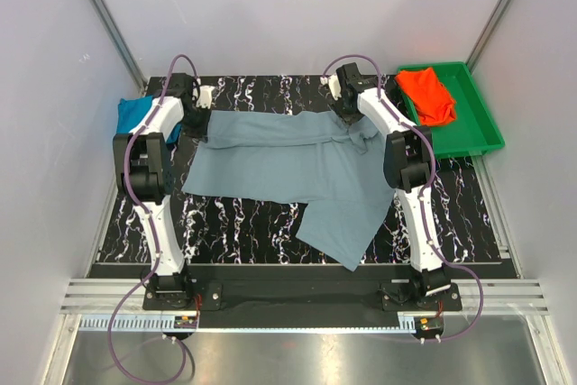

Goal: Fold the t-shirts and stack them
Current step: Fold the tshirt

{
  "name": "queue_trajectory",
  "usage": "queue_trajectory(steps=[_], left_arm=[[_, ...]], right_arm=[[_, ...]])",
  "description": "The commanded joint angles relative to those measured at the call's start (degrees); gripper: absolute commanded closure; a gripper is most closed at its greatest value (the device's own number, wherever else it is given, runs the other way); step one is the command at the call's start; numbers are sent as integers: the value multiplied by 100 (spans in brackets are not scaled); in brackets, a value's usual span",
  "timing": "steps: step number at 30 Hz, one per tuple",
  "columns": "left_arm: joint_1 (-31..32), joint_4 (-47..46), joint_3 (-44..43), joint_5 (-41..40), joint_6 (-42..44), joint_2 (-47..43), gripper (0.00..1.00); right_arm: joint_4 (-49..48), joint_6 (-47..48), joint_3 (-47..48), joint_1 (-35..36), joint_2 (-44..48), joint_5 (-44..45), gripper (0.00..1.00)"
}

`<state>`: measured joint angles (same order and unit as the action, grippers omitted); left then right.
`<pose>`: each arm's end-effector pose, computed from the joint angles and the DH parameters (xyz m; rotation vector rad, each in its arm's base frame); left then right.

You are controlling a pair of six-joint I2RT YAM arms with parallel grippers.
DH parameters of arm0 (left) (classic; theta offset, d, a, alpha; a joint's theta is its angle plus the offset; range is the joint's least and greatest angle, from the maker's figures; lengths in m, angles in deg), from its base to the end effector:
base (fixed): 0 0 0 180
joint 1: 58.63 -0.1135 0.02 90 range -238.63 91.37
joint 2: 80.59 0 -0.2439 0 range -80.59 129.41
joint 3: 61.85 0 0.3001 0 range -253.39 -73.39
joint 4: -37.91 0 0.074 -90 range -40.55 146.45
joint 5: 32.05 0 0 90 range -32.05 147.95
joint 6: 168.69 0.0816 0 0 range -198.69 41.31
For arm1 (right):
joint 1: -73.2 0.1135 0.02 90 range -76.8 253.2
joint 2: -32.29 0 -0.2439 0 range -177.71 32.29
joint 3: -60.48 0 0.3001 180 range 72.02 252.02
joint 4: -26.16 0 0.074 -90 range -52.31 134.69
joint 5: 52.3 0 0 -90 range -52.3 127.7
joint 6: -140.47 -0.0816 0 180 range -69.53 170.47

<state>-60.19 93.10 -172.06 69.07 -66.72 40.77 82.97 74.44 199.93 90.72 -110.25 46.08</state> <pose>0.5034 -0.0020 0.1226 0.3001 2.6870 -0.1946 0.5670 0.1665 0.1118 -0.8784 2.4647 -0.2309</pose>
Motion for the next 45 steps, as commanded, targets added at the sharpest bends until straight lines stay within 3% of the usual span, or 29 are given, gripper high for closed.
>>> queue_trajectory(steps=[1,7,13,15,19,26,28,29,32,38,45], left_arm=[[-20,-59,-214,145,-45,19,99],[-20,-68,-161,154,-72,-16,99],[-11,-77,-178,137,-54,-16,99],[-20,-68,-179,137,-54,-16,99],[-11,-68,-187,119,-36,-16,99],[-11,-77,-231,128,-54,10,99],[-19,-68,-231,137,-63,11,99],[-11,-68,-240,137,-63,10,99],[-19,-59,-231,128,-37,11,99],[-20,-77,-223,145,-63,28,99],[-11,-77,-205,137,-45,37,99]], right_arm=[[-10,-59,49,59,244,58,50],[7,-24,75,111,156,41,51],[25,-15,93,129,16,49,57],[16,11,93,138,-28,49,61],[25,47,75,138,-20,41,77],[25,73,5,138,24,32,87],[-1,47,-4,129,42,93,82],[-10,3,14,129,59,111,61],[-1,-94,128,129,68,68,38],[34,-68,76,190,25,58,38],[-1,38,-74,182,-2,146,48]])
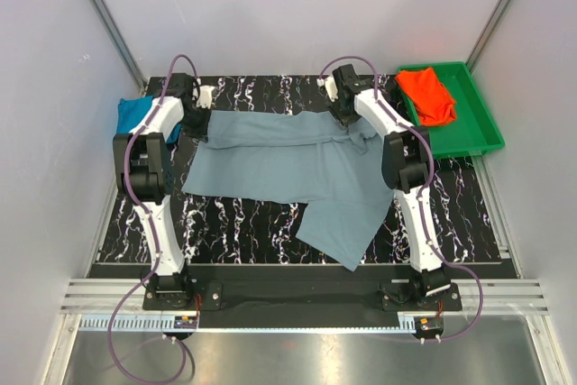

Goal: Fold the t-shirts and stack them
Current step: Fold the tshirt

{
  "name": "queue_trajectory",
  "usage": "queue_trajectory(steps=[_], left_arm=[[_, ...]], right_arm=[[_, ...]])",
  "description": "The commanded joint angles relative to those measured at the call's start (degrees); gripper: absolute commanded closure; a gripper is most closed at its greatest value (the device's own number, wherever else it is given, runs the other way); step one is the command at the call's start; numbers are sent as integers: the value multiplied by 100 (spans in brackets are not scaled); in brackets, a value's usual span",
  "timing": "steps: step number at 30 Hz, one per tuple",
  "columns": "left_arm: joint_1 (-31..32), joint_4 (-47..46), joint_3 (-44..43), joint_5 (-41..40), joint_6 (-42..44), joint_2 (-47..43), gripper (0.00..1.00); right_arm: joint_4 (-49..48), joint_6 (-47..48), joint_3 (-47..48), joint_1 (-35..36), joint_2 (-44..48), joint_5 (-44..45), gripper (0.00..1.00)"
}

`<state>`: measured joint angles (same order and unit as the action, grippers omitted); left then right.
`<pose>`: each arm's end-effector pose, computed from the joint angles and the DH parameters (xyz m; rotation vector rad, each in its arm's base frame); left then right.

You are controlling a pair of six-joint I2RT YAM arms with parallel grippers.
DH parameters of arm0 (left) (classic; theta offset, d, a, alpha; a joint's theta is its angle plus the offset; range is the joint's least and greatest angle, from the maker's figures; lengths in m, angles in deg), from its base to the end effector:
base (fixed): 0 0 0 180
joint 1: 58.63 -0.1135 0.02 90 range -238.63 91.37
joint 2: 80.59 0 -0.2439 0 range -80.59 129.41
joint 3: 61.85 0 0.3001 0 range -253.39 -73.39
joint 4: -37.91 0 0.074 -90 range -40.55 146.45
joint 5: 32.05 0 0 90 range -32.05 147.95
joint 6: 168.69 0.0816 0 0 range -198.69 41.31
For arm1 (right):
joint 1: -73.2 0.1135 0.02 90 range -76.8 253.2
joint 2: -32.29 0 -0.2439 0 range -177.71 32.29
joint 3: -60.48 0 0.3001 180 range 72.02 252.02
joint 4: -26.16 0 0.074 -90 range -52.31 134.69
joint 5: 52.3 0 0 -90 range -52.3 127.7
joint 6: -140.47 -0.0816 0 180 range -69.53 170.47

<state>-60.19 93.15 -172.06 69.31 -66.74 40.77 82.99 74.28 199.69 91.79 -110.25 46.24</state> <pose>0.5033 -0.0024 0.1226 0.3007 2.6870 -0.2005 0.5632 0.1767 0.1102 -0.8986 2.4608 -0.2271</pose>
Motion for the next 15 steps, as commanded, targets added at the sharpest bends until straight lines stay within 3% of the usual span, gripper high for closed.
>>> queue_trajectory(steps=[1,7,15], left_arm=[[-19,-81,-205,113,-52,28,99],[-19,-99,-214,121,-61,37,99],[-19,-99,-205,130,-78,37,99]], right_arm=[[-3,53,-67,75,-11,148,50],[-47,106,-164,75,-46,236,55],[-91,106,-85,75,-55,298,80]])
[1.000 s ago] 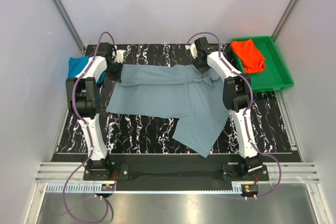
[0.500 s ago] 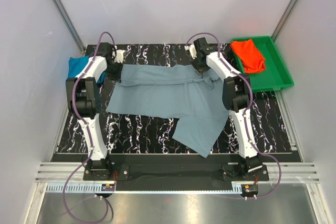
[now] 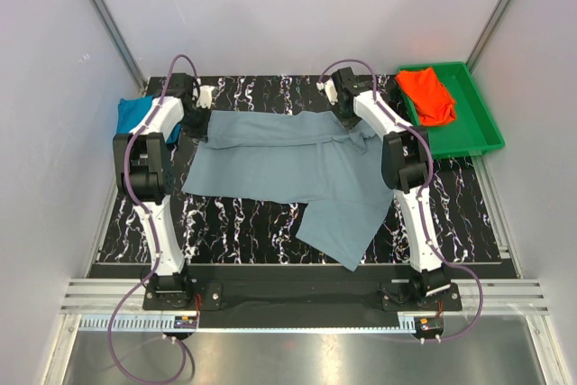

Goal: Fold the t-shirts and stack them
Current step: Fold the tshirt

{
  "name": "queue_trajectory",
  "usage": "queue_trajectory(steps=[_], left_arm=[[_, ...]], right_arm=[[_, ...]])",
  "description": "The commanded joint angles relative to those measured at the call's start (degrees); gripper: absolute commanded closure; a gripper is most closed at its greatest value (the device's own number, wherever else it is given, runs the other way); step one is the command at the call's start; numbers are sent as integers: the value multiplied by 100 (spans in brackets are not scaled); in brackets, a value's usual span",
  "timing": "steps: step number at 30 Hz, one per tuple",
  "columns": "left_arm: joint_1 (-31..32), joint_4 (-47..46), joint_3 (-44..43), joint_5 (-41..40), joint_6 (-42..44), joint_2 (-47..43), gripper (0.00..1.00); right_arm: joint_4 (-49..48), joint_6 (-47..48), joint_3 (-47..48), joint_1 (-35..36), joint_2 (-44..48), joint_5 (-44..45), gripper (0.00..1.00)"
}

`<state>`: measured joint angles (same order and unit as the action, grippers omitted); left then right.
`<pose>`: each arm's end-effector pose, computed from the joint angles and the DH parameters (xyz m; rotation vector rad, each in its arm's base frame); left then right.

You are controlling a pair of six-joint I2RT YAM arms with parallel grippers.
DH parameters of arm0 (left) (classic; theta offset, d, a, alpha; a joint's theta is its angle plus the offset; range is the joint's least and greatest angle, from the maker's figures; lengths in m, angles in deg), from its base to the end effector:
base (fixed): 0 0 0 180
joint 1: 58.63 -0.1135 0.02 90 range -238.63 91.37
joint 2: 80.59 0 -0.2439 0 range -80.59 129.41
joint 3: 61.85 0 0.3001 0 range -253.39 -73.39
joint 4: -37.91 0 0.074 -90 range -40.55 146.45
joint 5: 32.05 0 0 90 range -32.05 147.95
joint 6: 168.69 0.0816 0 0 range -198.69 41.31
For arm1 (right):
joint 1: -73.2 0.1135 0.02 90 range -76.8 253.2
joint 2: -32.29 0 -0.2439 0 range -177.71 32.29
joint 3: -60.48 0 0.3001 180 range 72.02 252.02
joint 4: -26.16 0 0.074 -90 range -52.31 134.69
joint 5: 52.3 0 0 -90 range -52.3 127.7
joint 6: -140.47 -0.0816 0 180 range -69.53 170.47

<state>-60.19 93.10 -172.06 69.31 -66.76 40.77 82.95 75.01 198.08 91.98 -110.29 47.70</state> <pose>0.5034 -0.0024 0.1227 0.3003 2.6862 -0.2004 0.5591 0.1751 0.0997 -0.9227 2.4810 -0.2647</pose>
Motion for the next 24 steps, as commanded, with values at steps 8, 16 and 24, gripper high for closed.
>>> queue_trajectory(steps=[8,16,24], left_arm=[[-20,-94,-214,148,-76,37,99],[-37,-68,-547,60,-23,133,99],[-37,125,-1583,-98,91,520,99]], right_arm=[[-157,7,138,55,143,318,87],[-289,51,235,46,678,512,88],[-500,148,252,-85,996,793,93]])
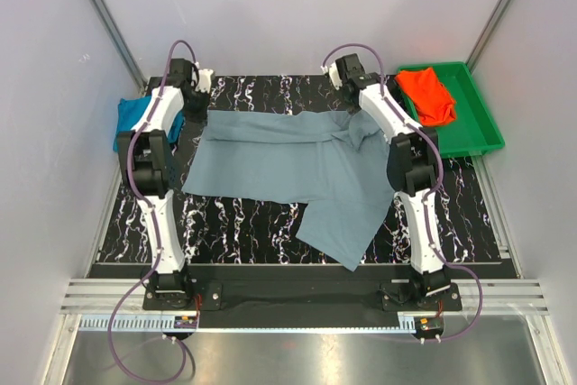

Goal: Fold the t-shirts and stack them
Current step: Fold the tshirt

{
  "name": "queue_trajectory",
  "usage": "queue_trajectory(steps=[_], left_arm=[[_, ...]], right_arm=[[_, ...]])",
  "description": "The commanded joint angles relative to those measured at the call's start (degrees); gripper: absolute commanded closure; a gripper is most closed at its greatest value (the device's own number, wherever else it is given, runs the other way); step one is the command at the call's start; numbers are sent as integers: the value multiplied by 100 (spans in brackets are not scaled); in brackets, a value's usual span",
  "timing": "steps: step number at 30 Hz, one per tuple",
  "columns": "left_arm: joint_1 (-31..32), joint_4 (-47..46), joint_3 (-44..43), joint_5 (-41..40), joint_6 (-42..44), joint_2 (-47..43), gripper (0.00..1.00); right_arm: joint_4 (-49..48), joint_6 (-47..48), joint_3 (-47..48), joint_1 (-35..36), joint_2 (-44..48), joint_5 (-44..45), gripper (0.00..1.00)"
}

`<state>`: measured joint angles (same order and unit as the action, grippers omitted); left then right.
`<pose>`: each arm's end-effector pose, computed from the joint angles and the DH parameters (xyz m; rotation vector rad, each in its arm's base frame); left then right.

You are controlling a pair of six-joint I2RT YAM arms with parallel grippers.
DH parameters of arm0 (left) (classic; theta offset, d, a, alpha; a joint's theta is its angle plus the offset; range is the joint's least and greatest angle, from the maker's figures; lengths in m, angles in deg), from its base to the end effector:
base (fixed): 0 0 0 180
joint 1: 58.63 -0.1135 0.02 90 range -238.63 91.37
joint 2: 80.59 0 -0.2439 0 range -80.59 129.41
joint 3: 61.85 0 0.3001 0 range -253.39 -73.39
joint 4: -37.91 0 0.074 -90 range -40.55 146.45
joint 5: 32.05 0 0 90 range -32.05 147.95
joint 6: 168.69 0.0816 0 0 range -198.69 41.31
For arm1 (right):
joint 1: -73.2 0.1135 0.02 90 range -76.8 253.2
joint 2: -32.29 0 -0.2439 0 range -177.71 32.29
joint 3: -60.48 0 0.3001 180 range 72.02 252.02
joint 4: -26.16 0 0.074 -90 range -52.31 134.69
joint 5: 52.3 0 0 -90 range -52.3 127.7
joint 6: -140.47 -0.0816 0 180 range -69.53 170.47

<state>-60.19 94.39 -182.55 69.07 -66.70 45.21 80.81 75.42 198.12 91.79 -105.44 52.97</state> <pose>0.5351 -0.0012 0.1491 0.3027 2.6052 -0.1751 0.5649 0.1673 0.1524 -0.8338 2.3768 -0.3812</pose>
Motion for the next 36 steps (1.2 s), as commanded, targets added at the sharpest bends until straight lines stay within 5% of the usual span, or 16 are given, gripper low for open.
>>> queue_trajectory(steps=[1,10,23,36], left_arm=[[-37,57,-649,-92,102,181,99],[-46,304,-1301,-197,269,279,99],[-46,436,-931,-189,594,-240,99],[-55,867,-993,-13,708,-292,98]], right_arm=[[-295,124,274,-127,528,284,93],[-224,80,-6,-251,1028,363,99],[223,-376,-1833,-224,2698,-41,100],[365,-772,-3636,-75,3244,-700,100]])
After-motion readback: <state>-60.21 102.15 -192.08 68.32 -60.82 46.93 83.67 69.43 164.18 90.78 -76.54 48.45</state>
